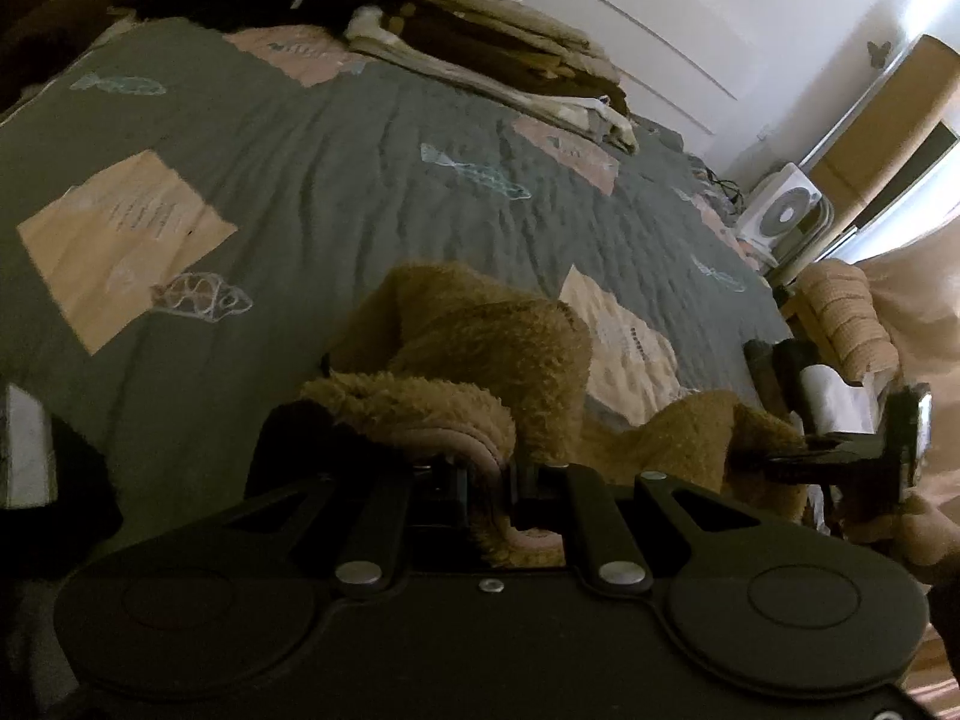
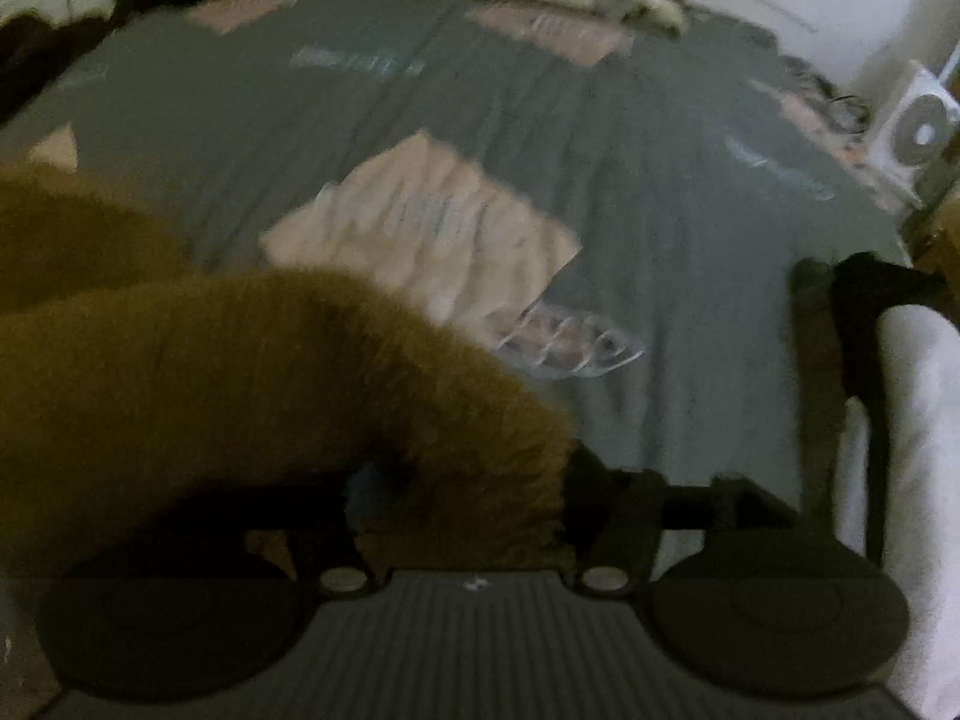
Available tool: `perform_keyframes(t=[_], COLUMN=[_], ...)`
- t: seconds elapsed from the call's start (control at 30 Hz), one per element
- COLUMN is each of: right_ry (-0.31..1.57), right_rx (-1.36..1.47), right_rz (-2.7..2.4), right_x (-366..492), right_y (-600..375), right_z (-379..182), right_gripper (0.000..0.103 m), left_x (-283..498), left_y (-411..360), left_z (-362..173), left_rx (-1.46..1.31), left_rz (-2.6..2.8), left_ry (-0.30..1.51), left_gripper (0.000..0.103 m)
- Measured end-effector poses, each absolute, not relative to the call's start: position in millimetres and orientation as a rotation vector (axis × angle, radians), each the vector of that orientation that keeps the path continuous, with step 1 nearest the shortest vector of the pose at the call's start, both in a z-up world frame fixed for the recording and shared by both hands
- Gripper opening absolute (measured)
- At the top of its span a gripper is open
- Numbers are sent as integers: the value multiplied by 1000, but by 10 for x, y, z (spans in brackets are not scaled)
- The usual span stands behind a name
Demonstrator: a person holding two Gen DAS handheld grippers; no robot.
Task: Fold clothes
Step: 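Lower the jacket onto the bed with the right tool and release it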
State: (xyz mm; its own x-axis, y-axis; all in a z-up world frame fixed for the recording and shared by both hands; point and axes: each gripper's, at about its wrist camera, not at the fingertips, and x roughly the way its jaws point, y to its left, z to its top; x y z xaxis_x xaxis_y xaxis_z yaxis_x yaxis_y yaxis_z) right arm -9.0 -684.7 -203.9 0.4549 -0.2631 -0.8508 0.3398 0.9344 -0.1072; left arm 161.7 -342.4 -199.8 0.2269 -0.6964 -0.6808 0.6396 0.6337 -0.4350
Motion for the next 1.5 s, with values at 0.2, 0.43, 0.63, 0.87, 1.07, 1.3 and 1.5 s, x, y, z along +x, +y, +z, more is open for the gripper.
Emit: perform_keyframes(t=[0.2,0.43,0.63,0.87,1.07,1.3,1.5], right_ry=[876,859,937,949,886,972,991], right_rx=[-21,-252,-482,-660,-822,-817,-985], right_rz=[-234,112,339,446,439,548,487], right_x=[-608,-1183,-1309,-1260,-1293,-1272,-1151], right_y=[-6406,-4955,-4366,-4325,-4083,-3928,-3917], right_z=[-1442,-1542,-2175,-2441,-2440,-2521,-2885], right_gripper=[87,96,95,81,43,44,52], left_x=[1657,1655,1662,1677,1689,1711,1696], left_y=[-3432,-3452,-3460,-3503,-3513,-3530,-3526], left_z=[-2028,-2021,-2004,-2033,-2047,-2063,-2093], left_rx=[-61,-60,-49,-49,-47,-43,-39], left_rz=[-930,-930,-937,-942,-945,-946,-951], left_ry=[969,969,972,985,993,996,999], left_gripper=[12,12,12,12,12,12,12])
